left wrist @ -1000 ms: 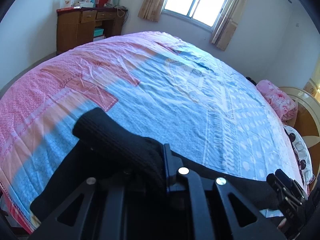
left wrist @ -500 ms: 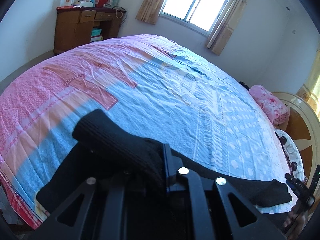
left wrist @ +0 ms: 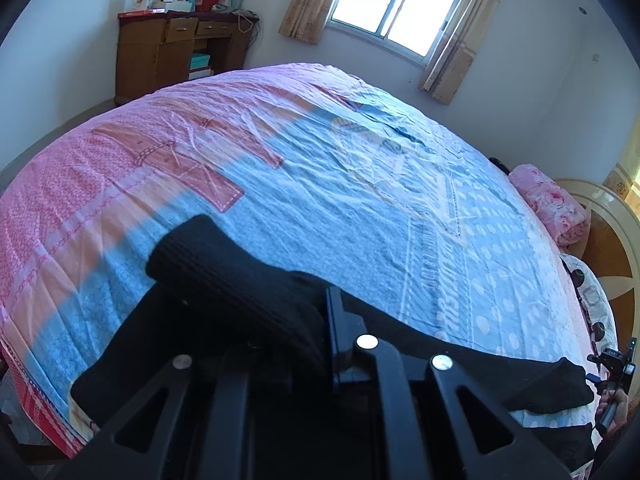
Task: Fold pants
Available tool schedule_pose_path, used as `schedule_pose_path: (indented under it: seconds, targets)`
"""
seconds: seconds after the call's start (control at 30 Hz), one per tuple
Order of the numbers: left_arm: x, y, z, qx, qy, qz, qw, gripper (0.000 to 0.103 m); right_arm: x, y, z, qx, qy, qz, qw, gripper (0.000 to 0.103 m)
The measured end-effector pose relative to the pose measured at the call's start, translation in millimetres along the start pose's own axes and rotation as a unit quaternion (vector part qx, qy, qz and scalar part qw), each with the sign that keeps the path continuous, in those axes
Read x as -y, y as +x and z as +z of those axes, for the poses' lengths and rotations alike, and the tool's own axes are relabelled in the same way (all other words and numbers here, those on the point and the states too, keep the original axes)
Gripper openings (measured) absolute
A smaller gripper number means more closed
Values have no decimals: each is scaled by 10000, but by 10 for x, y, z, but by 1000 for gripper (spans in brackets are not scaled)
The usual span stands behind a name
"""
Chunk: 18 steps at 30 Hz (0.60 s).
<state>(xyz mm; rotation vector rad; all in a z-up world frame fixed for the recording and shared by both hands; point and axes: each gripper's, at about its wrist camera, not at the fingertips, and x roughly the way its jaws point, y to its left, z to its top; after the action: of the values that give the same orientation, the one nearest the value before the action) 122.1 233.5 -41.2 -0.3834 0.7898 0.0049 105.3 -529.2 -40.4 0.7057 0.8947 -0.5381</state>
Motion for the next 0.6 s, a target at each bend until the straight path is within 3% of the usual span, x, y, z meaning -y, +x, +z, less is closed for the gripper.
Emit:
schedule_pose_path:
  seconds: [0.07,0.1,0.2,0.37,0.4,0.47,0.5,0.53,0.6]
  targets:
    - [1,-11,0,0,17,16,10000,13,-67,133,71,-25,-172,-253,9995,58]
    - [4,-14,0,-1,26,21,10000,13,-154,228,94,-76,-285,-603,9977,58]
    - [2,-12,-7,-11,43,47,10000,13,-104,428,160,-278,-155,-937,9951,58]
    - [0,6,-3,-78,78,75,9999,13,-230,652,268,-301,-490,-1757,9828,55]
    - [4,4,-3,-76,98,78,9999,13,-233,683,264,-366,-510,-1832,9811,51]
    - [11,14,2,-94,136,85,9998,13,-197,677,257,-363,-518,-2025,9772,26]
    - [16,23,6,-106,148,78,9998,13,-165,651,261,-368,-521,-2014,9774,21]
    - [19,31,13,-118,162,61,9998,13,-119,610,272,-379,-516,-1942,9789,11]
    - [20,36,39,-121,157,11,9998,13,12,487,290,-400,-328,-1550,9866,6]
